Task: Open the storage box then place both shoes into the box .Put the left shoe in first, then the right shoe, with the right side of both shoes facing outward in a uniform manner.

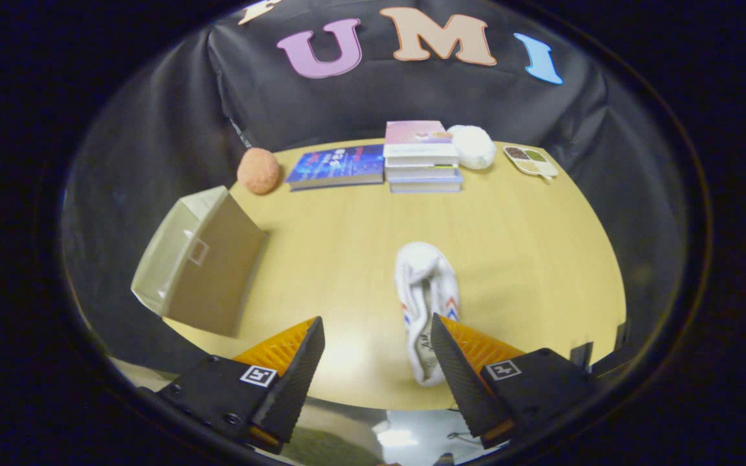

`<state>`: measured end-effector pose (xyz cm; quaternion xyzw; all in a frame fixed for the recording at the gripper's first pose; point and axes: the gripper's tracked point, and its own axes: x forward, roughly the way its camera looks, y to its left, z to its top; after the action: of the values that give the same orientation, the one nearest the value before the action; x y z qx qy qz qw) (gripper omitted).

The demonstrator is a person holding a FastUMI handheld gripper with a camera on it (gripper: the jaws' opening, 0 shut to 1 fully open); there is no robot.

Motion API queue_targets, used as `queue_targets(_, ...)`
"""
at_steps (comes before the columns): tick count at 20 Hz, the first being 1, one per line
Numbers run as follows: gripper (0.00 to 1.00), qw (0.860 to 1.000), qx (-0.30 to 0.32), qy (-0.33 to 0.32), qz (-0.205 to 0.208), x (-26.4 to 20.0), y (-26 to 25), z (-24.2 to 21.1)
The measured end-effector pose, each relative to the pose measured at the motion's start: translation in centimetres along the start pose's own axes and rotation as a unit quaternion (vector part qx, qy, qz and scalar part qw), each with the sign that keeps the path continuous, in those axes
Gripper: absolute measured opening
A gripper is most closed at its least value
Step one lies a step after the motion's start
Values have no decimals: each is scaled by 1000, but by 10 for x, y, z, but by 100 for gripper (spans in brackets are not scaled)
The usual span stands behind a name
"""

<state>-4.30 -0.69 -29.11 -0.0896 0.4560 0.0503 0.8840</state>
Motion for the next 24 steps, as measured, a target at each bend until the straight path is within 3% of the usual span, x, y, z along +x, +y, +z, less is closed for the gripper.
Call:
queue_targets(5, 100, 999, -15, 13, -42, 19, -50, -27)
queue_targets(11, 100, 992, -88, 42, -84, 60, -86, -47)
queue_targets(18, 100, 988, -111, 38, -105, 105, -99, -28)
queue_targets(21, 96, 987, -106, 19, -120, 117, -109, -5)
queue_targets(24, 84, 993, -65, 34, -89, 131, -103, -8)
